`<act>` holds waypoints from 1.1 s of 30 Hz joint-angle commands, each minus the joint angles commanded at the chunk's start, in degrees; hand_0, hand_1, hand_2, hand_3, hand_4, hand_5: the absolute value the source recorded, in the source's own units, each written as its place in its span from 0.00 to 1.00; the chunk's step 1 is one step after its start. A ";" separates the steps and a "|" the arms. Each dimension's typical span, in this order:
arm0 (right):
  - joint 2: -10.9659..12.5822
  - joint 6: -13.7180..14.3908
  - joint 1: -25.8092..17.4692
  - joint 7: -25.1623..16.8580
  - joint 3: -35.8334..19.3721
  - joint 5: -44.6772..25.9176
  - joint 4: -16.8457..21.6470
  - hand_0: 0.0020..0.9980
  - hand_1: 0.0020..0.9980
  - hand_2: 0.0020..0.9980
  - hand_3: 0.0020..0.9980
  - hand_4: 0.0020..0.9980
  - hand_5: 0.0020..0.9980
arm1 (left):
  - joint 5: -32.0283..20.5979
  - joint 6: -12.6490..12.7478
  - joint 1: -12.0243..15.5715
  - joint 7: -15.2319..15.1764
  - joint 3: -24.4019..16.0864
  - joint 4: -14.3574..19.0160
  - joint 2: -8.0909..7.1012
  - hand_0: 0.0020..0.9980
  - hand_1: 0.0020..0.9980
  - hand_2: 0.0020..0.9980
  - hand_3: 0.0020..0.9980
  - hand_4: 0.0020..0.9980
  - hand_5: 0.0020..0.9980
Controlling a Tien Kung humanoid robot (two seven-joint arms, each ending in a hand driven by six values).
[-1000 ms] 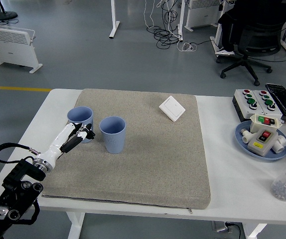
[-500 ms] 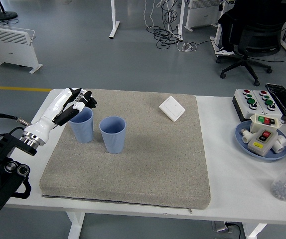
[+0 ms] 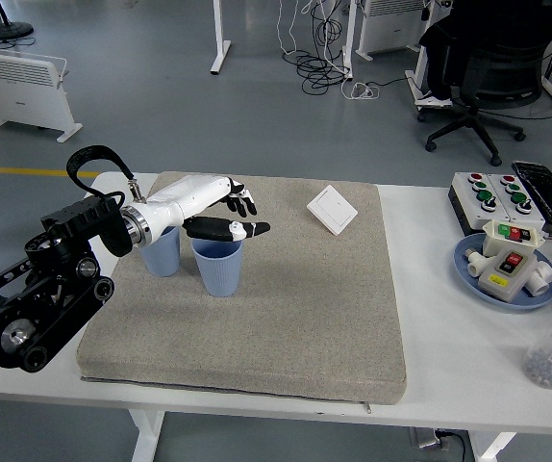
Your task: Push cup pick cup insert cup
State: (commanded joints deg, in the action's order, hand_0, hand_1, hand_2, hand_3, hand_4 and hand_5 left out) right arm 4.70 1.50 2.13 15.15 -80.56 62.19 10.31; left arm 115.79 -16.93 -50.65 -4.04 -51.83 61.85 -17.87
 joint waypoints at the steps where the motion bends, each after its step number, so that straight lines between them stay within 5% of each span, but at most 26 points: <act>1: 0.03 -0.01 0.02 -0.01 0.03 -0.08 0.00 0.69 0.60 0.62 0.54 0.10 0.44 | 2.15 -0.21 -0.65 0.04 0.79 -0.63 0.28 0.94 0.92 1.00 0.93 0.98 0.75; 2: 0.05 -0.01 0.05 -0.02 0.06 -0.14 0.00 0.69 0.60 0.62 0.54 0.10 0.44 | 3.30 -0.41 -1.24 0.08 1.49 -1.26 0.53 0.98 0.96 1.00 1.00 1.00 0.66; 16: 0.39 -0.09 0.41 -0.08 0.74 -0.84 0.00 0.69 0.60 0.62 0.55 0.10 0.44 | 7.91 -8.29 -6.97 3.65 6.69 -10.00 2.55 0.93 0.95 1.00 1.00 1.00 0.56; 19: 0.45 -0.09 0.45 -0.05 0.87 -0.79 0.00 0.69 0.60 0.62 0.55 0.10 0.44 | 8.04 -8.72 -7.60 3.53 6.95 -11.25 2.93 0.93 0.95 1.00 1.00 1.00 0.56; 20: 0.47 -0.09 0.46 -0.04 0.90 -0.76 0.00 0.69 0.60 0.62 0.55 0.11 0.44 | 8.10 -8.77 -7.77 3.46 7.05 -11.57 3.03 0.79 0.88 1.00 1.00 0.93 0.39; 25: 0.58 -0.07 0.53 -0.03 1.00 -0.61 0.00 0.69 0.60 0.62 0.55 0.11 0.44 | 8.86 -7.84 -8.66 2.18 7.56 -14.17 4.08 0.79 0.88 1.00 1.00 0.93 0.39; 26: 0.60 -0.06 0.54 -0.03 1.00 -0.59 0.00 0.69 0.60 0.62 0.55 0.11 0.44 | 8.83 -7.54 -8.70 1.86 7.42 -14.66 4.33 0.72 0.83 0.98 1.00 0.90 0.34; 31: 0.69 -0.07 0.66 -0.02 1.19 -0.70 0.00 0.69 0.60 0.62 0.55 0.11 0.44 | 9.40 -7.38 -8.94 1.29 7.38 -16.86 5.23 0.72 0.83 0.98 1.00 0.90 0.34; 33: 0.71 -0.06 0.69 -0.01 1.27 -0.75 0.00 0.69 0.60 0.62 0.55 0.11 0.44 | 9.63 -7.30 -9.01 1.16 7.56 -17.47 5.41 0.64 0.79 0.96 1.00 0.87 0.29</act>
State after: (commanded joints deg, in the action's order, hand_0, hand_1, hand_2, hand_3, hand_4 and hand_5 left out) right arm 5.41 1.44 2.82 15.14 -79.29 61.45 10.31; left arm 125.42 -24.23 -59.66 -2.87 -44.27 44.39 -12.46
